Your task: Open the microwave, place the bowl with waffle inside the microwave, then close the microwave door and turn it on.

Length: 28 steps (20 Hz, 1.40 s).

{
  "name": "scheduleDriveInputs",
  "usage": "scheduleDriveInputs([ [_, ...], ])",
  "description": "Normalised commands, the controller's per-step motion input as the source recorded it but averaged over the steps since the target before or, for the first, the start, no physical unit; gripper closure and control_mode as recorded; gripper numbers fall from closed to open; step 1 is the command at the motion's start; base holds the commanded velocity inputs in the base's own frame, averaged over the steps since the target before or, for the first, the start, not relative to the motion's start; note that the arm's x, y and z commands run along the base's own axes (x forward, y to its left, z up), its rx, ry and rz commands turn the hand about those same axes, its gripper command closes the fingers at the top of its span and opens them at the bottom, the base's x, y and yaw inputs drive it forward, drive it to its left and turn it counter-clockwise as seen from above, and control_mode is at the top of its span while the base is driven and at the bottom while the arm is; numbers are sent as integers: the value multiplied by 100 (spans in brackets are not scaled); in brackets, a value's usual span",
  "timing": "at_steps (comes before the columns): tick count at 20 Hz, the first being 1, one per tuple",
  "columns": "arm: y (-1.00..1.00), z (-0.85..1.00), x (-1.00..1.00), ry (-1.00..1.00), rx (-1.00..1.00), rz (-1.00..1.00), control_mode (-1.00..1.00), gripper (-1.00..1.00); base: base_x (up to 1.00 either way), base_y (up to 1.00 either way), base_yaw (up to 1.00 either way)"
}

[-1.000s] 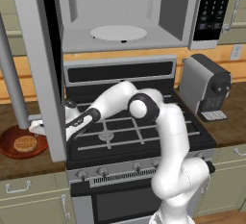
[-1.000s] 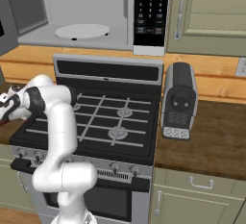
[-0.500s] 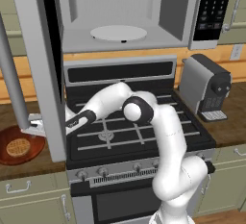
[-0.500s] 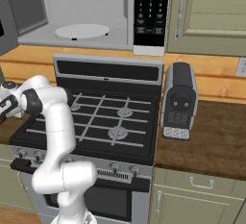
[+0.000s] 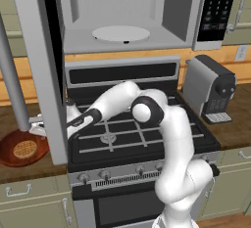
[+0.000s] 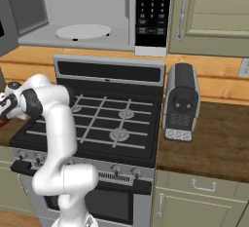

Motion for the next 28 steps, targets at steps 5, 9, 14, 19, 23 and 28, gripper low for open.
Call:
scheduleDriveInputs([
  [5, -83, 35, 3, 4, 18, -3, -100, 100, 0, 0, 0],
  [9, -100, 67, 6, 0, 31, -15, -100, 100, 0, 0, 0],
  [14, -100, 90, 1, 0, 20, -26, -100, 100, 0, 0, 0],
  [19, -100, 100, 0, 2, 6, -27, -100, 100, 0, 0, 0],
  [23, -100, 100, 0, 0, 0, -24, -100, 100, 0, 0, 0],
  [28, -100, 100, 1, 3, -3, -20, -100, 100, 0, 0, 0],
])
